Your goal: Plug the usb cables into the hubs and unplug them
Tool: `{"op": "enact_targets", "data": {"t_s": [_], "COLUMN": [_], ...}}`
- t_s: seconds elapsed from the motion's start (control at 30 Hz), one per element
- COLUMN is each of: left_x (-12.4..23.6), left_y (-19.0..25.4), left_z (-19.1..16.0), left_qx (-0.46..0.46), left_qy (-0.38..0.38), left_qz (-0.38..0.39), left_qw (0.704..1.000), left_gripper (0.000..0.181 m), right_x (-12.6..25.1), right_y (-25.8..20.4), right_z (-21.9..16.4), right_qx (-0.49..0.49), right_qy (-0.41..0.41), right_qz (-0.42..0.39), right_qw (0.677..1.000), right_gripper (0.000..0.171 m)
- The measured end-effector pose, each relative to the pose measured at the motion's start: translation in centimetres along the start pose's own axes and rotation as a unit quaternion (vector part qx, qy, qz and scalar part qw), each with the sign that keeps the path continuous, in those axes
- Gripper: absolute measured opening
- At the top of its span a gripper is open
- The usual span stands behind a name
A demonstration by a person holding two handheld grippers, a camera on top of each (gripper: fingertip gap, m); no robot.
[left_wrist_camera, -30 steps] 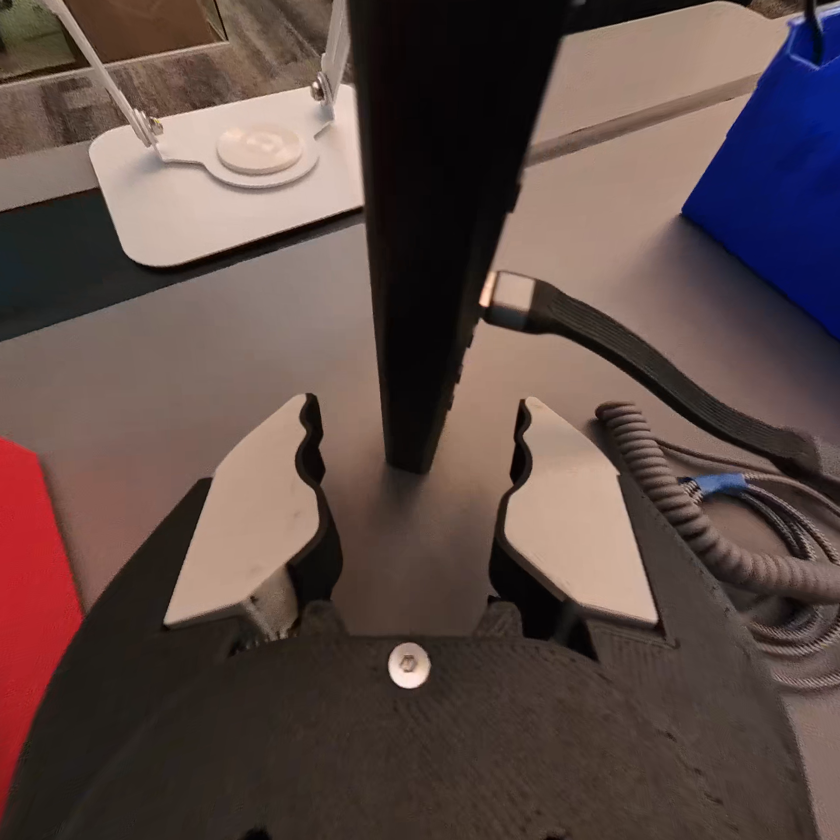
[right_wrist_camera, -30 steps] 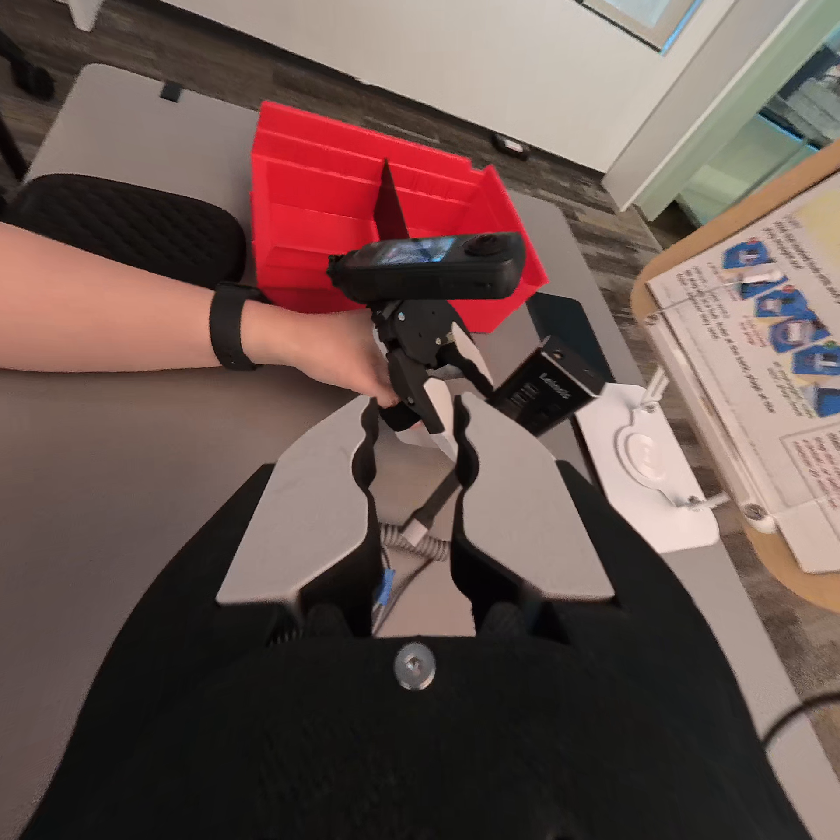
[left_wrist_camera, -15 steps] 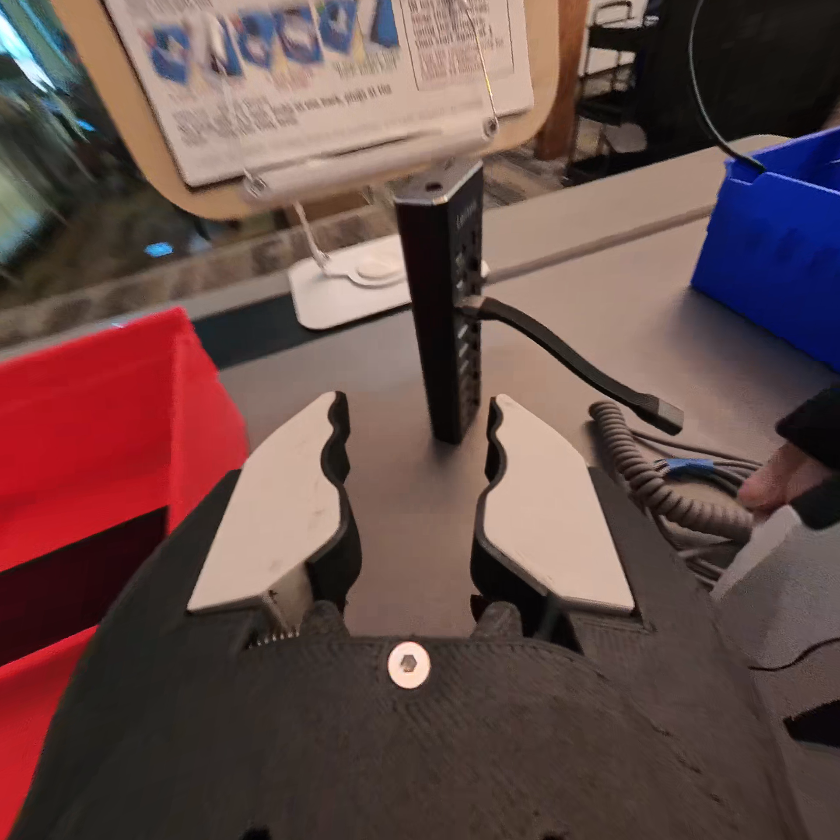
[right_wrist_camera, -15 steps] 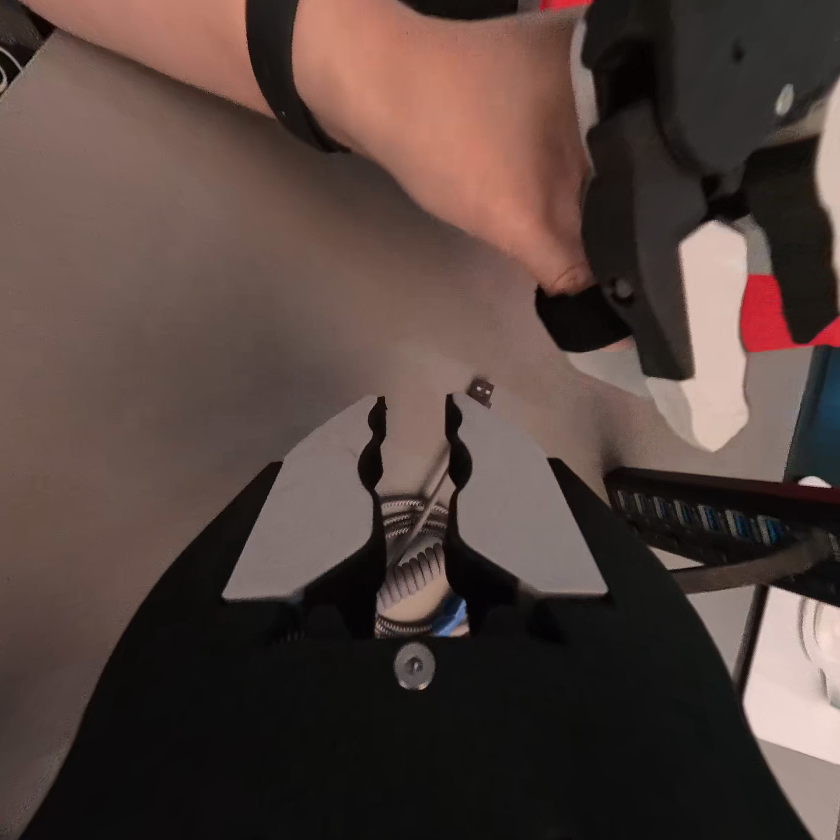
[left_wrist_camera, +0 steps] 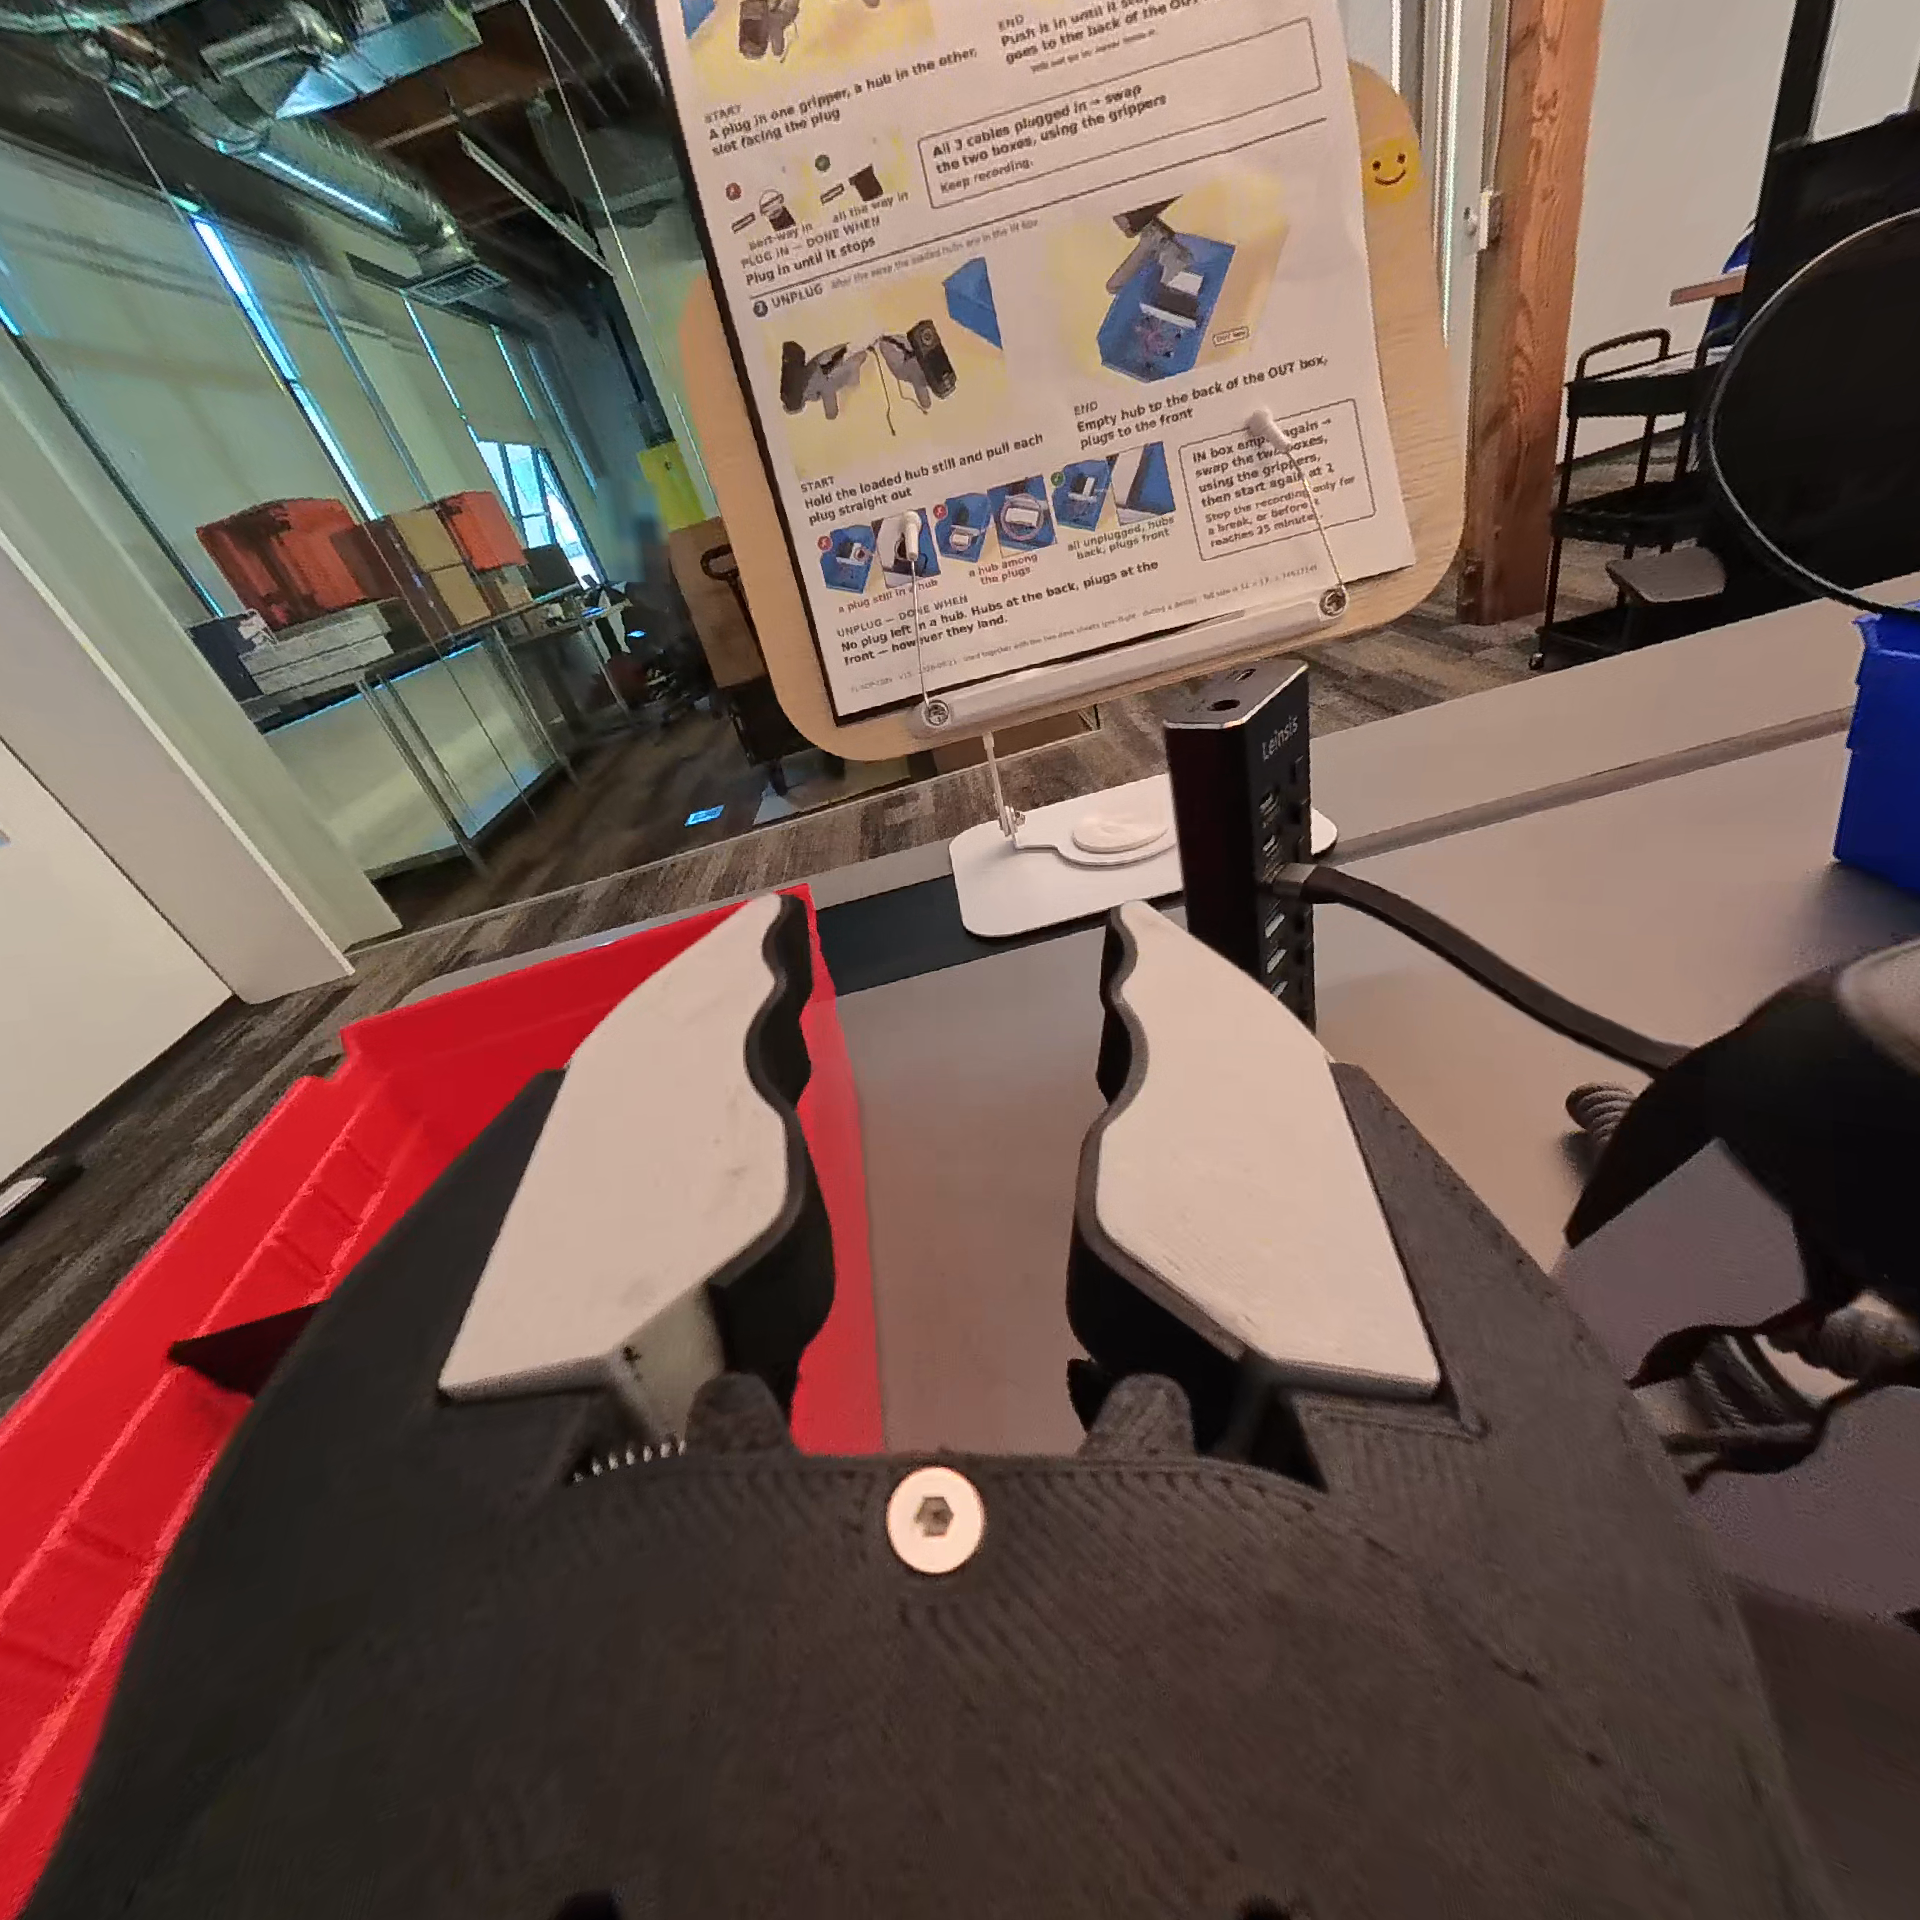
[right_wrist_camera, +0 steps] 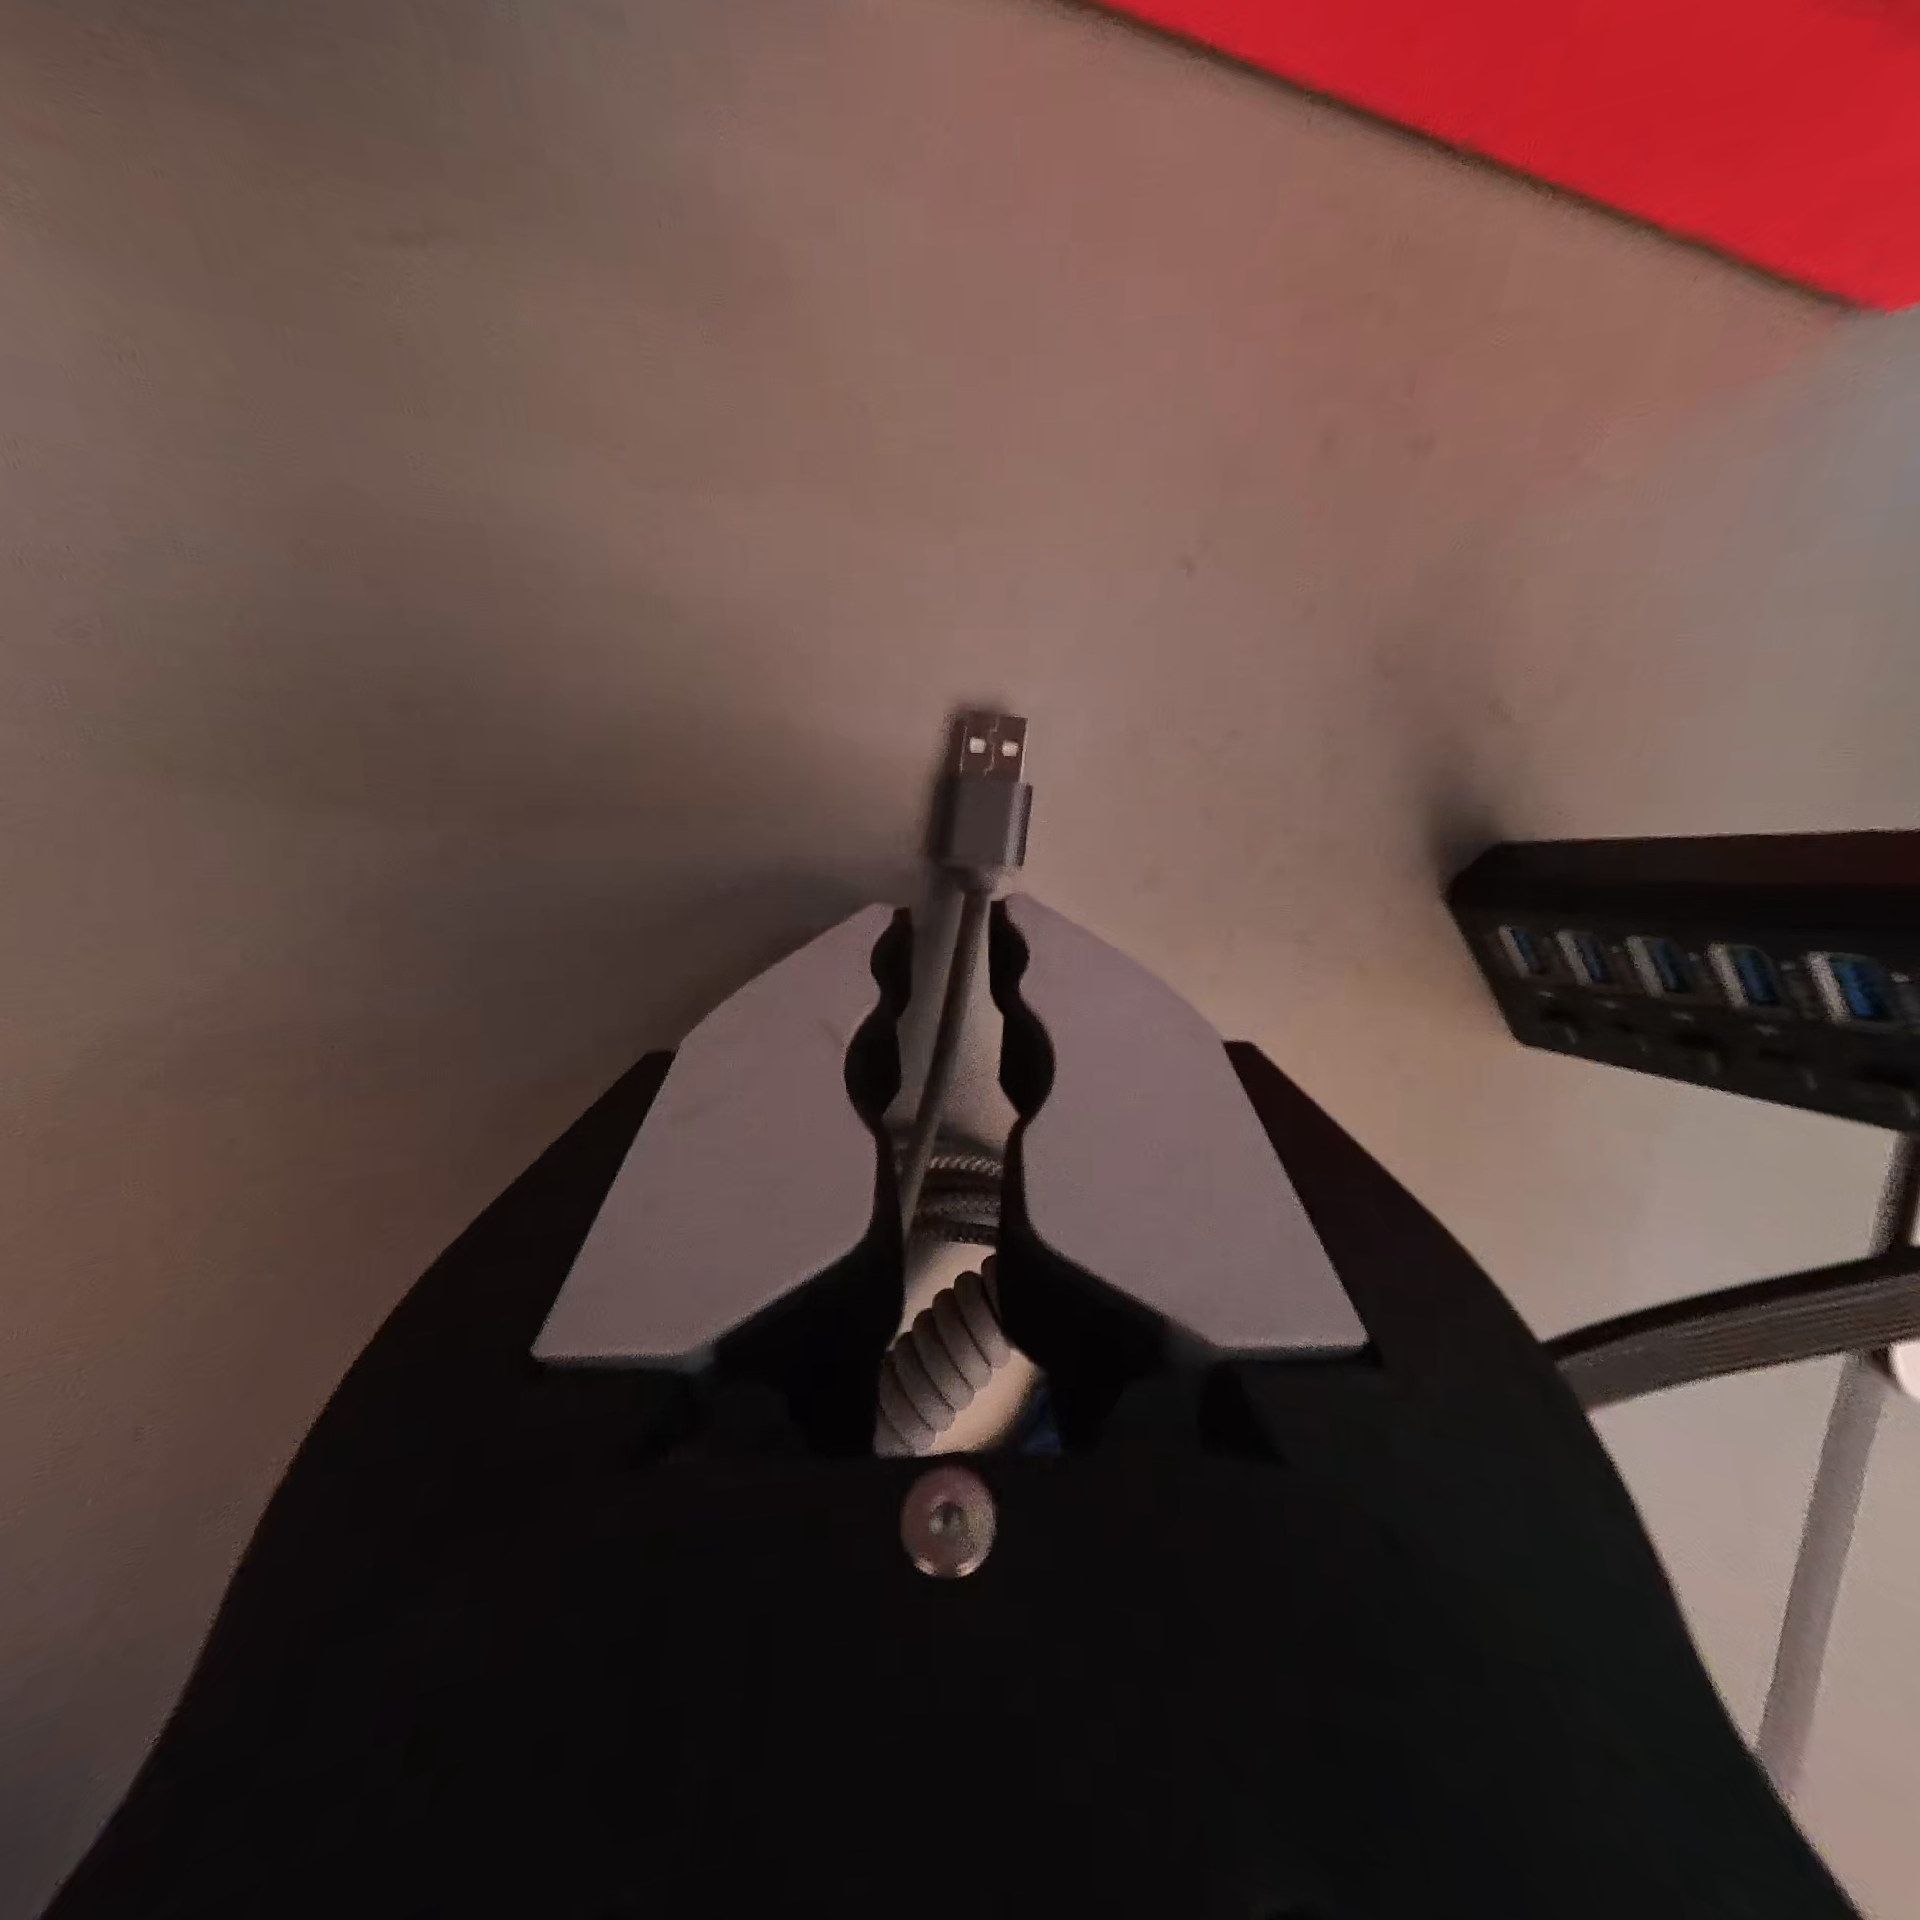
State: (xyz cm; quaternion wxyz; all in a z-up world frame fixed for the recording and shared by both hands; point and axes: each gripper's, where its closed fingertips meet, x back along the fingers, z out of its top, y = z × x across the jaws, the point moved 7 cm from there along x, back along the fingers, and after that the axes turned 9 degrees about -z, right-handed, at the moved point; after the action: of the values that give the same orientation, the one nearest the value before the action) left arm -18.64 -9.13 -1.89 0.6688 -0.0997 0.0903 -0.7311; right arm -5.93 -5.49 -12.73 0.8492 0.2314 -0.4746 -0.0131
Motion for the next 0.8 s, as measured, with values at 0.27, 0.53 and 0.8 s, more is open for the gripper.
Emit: {"op": "enact_targets", "data": {"t_s": [0.27, 0.53, 0.8], "left_x": [0.1, 0.7, 3.8], "left_y": [-0.1, 1.7, 3.8], "left_z": [-0.1, 1.0, 3.5], "left_qx": [0.000, 0.024, 0.234], "left_qy": [0.005, 0.073, 0.171], "left_qz": [-0.018, -0.141, -0.573], "left_qw": [1.000, 0.987, 0.767], "left_gripper": [0.051, 0.055, 0.037], "right_x": [1.4, 10.6, 14.0], "right_y": [-2.1, -3.2, 1.0], "right_z": [-1.0, 2.4, 3.5], "right_qx": [0.003, -0.042, -0.208], "right_qy": [-0.045, 0.171, 0.364], "right_qz": [0.144, 0.358, 0.486], "right_qw": [0.989, 0.917, 0.767], "right_gripper": [0.006, 0.005, 0.004]}}
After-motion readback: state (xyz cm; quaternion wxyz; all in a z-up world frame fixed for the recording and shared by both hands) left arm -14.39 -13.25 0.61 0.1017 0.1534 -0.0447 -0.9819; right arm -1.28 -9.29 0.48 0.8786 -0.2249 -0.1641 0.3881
